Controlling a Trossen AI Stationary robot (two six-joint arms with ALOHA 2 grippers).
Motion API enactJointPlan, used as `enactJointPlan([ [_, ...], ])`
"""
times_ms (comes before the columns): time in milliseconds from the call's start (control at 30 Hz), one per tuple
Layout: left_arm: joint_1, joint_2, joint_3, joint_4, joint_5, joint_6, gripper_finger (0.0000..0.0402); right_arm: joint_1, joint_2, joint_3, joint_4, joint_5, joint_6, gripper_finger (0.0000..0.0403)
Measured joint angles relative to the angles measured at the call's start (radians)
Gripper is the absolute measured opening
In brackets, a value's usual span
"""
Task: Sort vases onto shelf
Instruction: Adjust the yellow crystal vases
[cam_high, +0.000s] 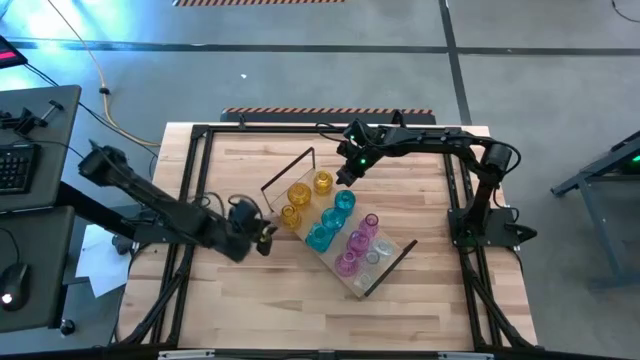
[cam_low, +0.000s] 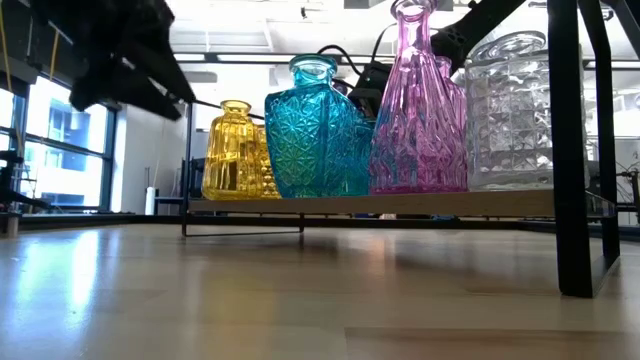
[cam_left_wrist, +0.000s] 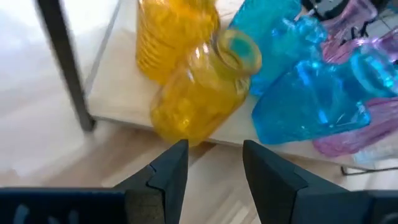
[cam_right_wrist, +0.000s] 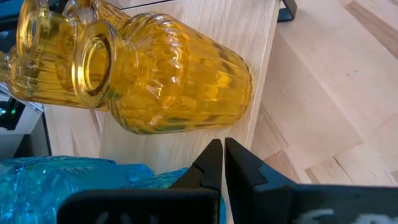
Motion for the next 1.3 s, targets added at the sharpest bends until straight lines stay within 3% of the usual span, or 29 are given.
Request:
enactJointPlan([
  [167, -0.037, 0.169, -0.003, 0.105, -0.018, -0.112, 0.0143, -0.006, 0.0, 0.0, -0.005, 0.0, -0.002, 0.0],
  [400, -0.044, 0.289, -0.003, 0.224, -0.057, -0.205, 0.0143, -0.007, 0.0, 0.0, -0.014, -0.004, -0.013, 0.0],
  [667, -0.008, 0.329, -0.002, 0.339, -0.063, -0.152, 0.0142, -0.007, 0.001, 0.0, -0.023, -0.006, -0.028, 0.0],
  [1300, 0.066, 0.331, -0.003, 0.325, -0.042, -0.089, 0.0142, -0.007, 0.001, 0.0, -0.043, -0.006, -0.047, 0.0],
])
